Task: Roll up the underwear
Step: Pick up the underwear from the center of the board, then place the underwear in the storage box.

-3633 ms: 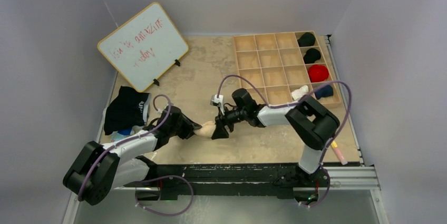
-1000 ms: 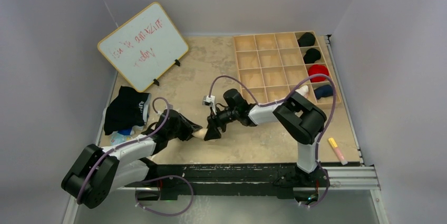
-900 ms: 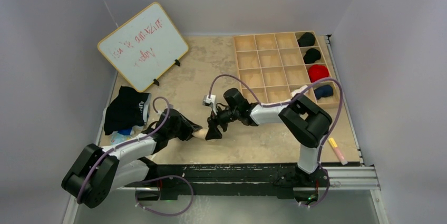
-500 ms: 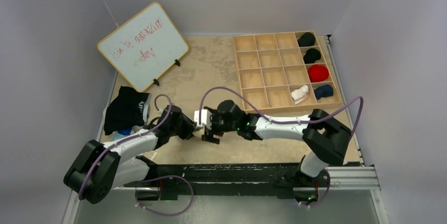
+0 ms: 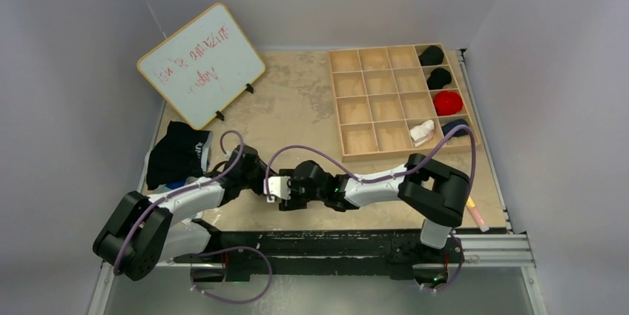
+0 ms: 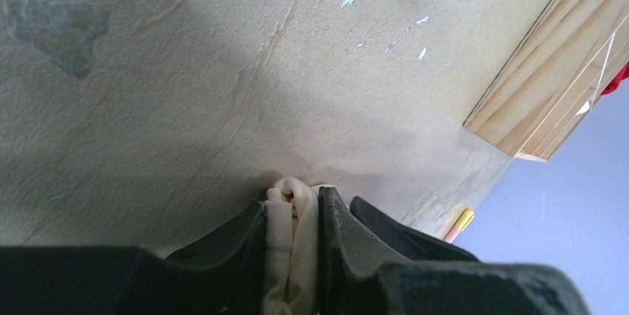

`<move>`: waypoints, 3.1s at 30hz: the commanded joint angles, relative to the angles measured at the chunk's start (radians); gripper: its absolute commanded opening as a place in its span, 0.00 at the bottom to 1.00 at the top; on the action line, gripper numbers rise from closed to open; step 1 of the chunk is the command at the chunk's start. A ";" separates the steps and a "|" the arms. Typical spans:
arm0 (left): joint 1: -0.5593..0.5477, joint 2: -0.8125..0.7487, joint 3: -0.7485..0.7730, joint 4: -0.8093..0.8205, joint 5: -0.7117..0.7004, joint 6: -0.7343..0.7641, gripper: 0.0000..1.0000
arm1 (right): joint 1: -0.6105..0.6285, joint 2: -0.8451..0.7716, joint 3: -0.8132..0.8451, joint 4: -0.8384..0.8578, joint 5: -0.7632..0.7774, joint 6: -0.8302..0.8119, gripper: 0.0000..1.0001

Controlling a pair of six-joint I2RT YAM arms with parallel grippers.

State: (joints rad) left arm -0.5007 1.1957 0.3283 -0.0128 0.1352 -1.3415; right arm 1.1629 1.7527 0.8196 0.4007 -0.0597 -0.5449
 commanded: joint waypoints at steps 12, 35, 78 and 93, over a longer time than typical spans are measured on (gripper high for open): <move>0.062 -0.022 0.005 -0.216 0.011 0.127 0.14 | -0.017 0.090 -0.021 -0.097 0.136 0.205 0.07; 0.099 -0.515 0.061 -0.572 -0.236 0.058 0.59 | -0.398 -0.082 0.301 -0.478 -0.185 0.824 0.00; 0.099 -0.415 0.094 -0.498 -0.181 0.146 0.56 | -1.080 0.273 0.936 -1.225 0.757 1.400 0.00; 0.099 -0.400 0.103 -0.494 -0.175 0.154 0.56 | -1.092 0.423 0.961 -1.127 0.708 1.349 0.00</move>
State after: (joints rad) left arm -0.4068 0.7948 0.3908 -0.5301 -0.0448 -1.2098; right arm 0.0708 2.1620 1.7515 -0.7517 0.6346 0.8104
